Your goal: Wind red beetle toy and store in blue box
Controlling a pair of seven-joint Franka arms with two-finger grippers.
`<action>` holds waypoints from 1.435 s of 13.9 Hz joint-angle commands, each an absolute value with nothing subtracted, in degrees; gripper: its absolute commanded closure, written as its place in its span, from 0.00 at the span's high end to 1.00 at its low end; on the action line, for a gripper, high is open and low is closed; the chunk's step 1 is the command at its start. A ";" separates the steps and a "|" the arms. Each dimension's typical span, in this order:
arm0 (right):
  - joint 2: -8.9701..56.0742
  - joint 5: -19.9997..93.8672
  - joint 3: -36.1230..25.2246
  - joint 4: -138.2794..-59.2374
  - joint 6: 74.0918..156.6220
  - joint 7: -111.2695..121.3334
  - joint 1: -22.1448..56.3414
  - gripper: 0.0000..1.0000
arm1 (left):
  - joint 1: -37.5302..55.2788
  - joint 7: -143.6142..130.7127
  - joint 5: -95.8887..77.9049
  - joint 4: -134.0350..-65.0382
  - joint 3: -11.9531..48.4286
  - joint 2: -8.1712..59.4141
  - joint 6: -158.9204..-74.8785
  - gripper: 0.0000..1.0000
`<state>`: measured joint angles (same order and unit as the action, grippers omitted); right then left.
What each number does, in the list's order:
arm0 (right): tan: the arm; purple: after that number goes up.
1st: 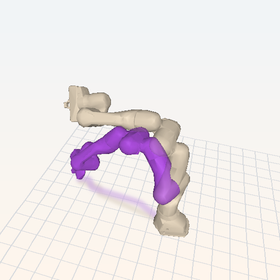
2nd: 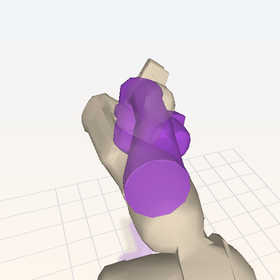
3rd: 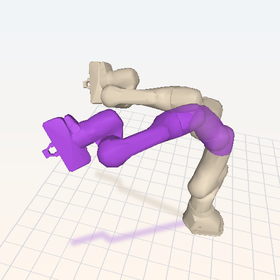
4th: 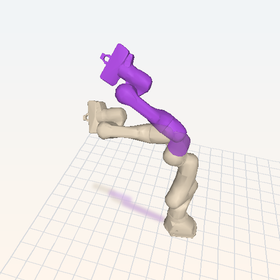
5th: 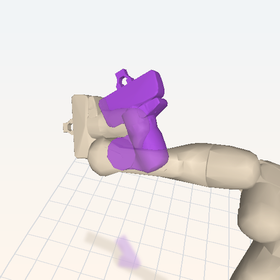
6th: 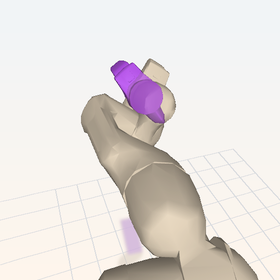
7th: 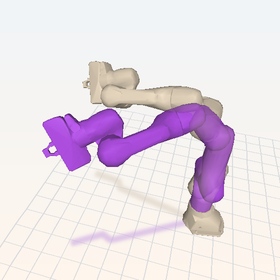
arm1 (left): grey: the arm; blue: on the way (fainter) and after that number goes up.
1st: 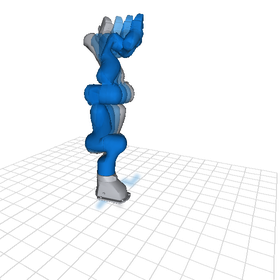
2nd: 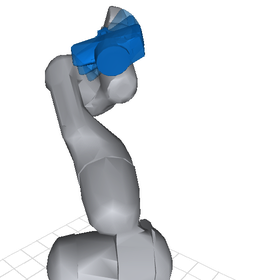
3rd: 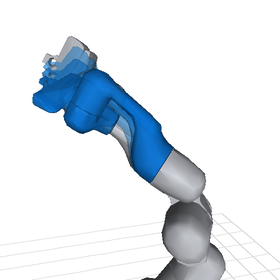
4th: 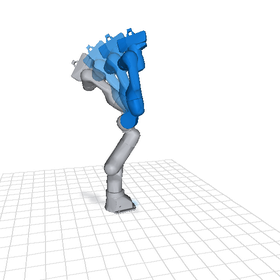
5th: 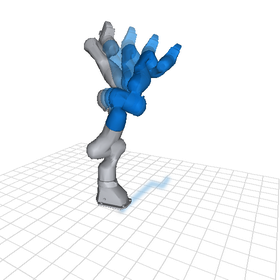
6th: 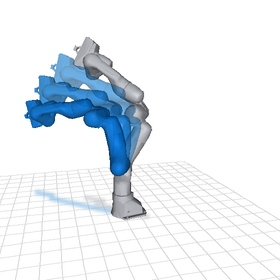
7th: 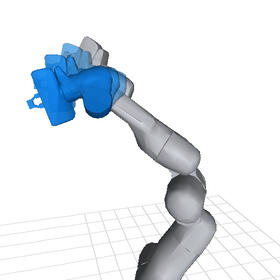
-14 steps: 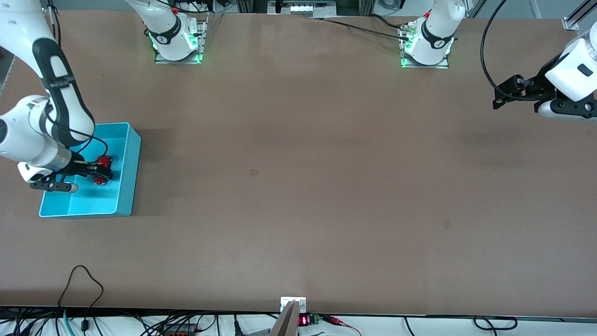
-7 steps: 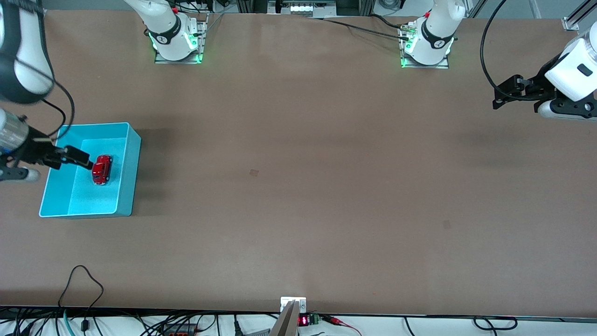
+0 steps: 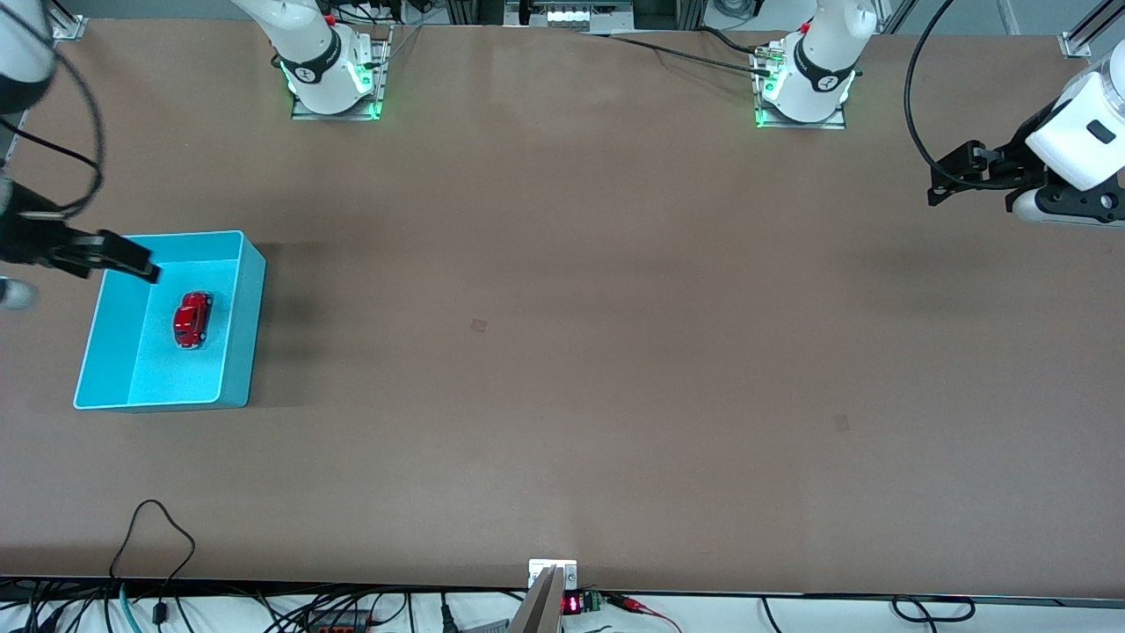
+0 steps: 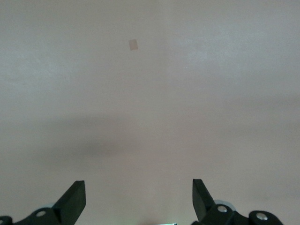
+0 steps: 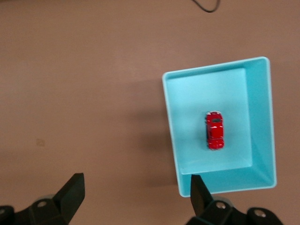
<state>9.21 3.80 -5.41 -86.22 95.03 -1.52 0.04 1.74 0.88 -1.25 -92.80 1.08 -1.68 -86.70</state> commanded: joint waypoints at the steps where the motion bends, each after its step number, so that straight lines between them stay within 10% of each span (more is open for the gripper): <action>1: 7.92 1.77 -5.18 -86.39 90.72 0.96 -2.20 1.00 | 1.67 1.23 -1.85 -91.05 1.23 -0.79 -86.04 1.00; 7: -4.38 0.70 -4.49 -104.13 99.74 0.88 -1.67 1.00 | 1.76 0.53 -1.85 -91.06 1.32 -0.88 -86.05 1.00; 20: -5.89 0.79 -4.13 -103.45 95.63 3.08 -1.93 1.00 | -0.69 1.23 -1.31 -91.14 6.06 -2.46 -86.05 1.00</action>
